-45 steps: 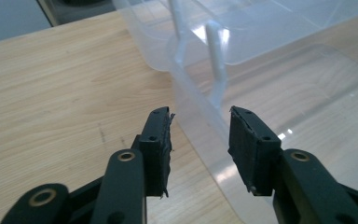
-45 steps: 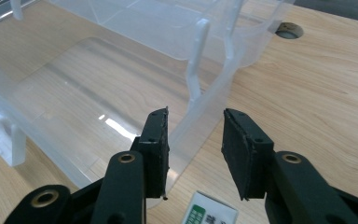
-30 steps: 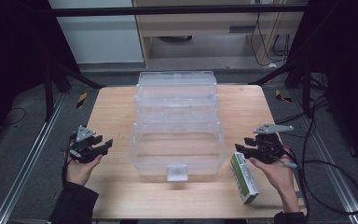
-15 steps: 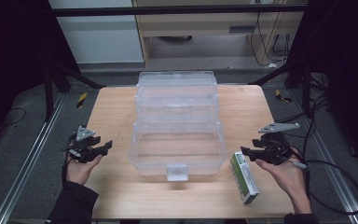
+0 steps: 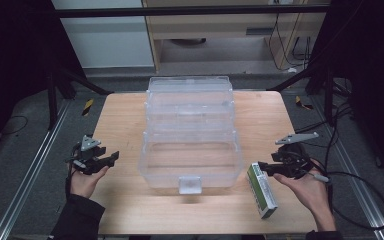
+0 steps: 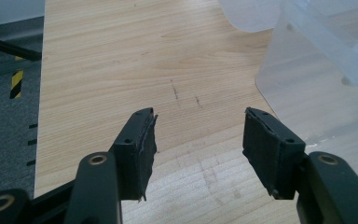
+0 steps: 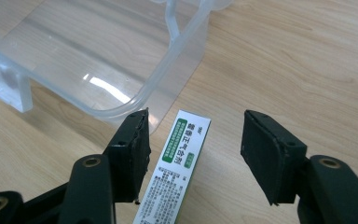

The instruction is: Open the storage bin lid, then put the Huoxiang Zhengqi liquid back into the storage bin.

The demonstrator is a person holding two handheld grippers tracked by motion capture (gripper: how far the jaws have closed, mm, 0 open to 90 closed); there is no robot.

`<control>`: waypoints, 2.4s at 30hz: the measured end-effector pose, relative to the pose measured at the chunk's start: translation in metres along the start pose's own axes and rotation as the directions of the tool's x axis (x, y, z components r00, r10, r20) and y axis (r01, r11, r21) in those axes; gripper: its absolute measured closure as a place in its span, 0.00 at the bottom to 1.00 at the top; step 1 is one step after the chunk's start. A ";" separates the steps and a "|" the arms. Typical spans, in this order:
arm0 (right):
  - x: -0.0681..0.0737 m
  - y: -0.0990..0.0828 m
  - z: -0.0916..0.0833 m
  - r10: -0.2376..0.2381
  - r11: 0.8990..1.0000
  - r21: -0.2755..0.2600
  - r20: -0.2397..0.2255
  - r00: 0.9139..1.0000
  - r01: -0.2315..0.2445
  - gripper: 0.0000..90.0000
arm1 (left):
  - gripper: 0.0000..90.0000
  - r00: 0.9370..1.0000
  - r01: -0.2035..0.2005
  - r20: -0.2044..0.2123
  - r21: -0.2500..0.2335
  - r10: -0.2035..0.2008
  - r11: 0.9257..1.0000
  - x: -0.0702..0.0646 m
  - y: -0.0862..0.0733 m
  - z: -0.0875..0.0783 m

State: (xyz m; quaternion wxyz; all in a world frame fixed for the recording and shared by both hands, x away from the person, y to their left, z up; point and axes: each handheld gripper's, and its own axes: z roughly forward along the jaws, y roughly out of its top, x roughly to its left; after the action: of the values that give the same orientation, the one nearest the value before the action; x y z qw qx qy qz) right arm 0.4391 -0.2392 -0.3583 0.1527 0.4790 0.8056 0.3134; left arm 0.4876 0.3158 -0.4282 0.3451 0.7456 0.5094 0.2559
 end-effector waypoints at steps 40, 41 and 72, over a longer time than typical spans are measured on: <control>0.017 -0.016 0.014 0.021 0.979 0.201 0.019 1.000 -0.025 0.42 | 0.47 1.000 -0.020 -0.009 0.013 0.020 1.000 -0.001 0.001 0.002; 0.018 -0.015 0.014 0.023 0.978 0.206 0.019 1.000 -0.026 0.42 | 0.47 1.000 -0.021 -0.009 0.012 0.021 1.000 -0.001 0.001 0.002; 0.021 -0.017 0.031 0.055 0.947 0.316 0.041 0.998 -0.065 0.54 | 0.46 0.999 -0.031 -0.011 0.044 0.031 0.999 -0.002 -0.001 0.006</control>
State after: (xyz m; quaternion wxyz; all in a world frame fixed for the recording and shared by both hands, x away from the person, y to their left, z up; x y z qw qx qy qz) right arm 0.4340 -0.2163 -0.3916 0.0769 0.5263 0.8281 0.1768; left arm 0.4913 0.3125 -0.4327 0.3217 0.7592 0.5054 0.2545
